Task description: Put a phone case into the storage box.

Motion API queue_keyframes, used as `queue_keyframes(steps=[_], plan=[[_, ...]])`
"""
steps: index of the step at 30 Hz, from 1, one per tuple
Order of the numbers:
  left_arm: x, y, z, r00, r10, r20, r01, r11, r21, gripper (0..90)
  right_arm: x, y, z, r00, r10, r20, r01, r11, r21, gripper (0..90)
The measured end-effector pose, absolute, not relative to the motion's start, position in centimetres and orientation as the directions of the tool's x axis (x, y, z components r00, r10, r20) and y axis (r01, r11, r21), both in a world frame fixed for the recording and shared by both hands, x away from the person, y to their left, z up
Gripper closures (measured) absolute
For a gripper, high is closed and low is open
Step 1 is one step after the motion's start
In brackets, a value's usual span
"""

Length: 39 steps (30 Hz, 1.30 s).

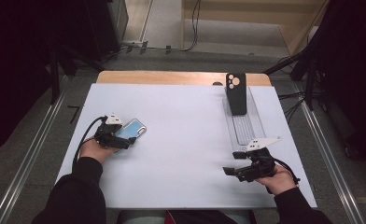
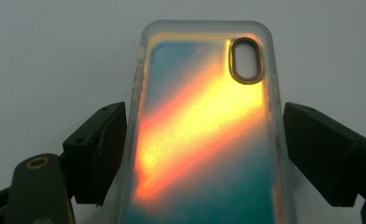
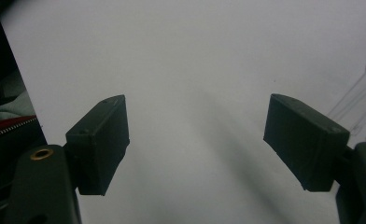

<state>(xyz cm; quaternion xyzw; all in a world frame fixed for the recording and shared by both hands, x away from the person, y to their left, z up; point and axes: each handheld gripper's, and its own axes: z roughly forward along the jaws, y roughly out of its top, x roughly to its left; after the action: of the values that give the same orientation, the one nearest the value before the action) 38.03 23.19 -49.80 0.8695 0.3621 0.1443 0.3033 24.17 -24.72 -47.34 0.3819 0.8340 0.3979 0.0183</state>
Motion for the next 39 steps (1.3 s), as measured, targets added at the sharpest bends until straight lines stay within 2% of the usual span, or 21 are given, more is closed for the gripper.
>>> queue_keyframes(steps=[6,9,16,25,39], plan=[[38.4,23.5,-49.3,0.683,0.730,-0.021,0.577,-0.523,0.627,16.8,24.2,-24.8,-47.3,-0.708,0.652,0.271,0.621,0.392,0.679,20.5],[38.6,23.7,-48.5,0.657,0.751,-0.075,0.601,-0.460,0.654,16.9,24.2,-24.8,-47.3,-0.712,0.650,0.265,0.612,0.389,0.689,20.5],[38.2,23.4,-46.3,0.652,0.744,-0.144,0.630,-0.426,0.650,16.8,24.1,-24.7,-47.2,-0.716,0.647,0.262,0.602,0.383,0.700,20.5],[36.8,22.2,-44.0,0.677,0.714,-0.179,0.628,-0.433,0.647,16.8,24.1,-24.8,-47.1,-0.719,0.644,0.262,0.597,0.379,0.708,20.5],[34.6,19.0,-42.9,0.709,0.669,-0.225,0.631,-0.458,0.626,16.8,24.1,-24.9,-47.1,-0.711,0.649,0.270,0.608,0.376,0.699,20.5]])
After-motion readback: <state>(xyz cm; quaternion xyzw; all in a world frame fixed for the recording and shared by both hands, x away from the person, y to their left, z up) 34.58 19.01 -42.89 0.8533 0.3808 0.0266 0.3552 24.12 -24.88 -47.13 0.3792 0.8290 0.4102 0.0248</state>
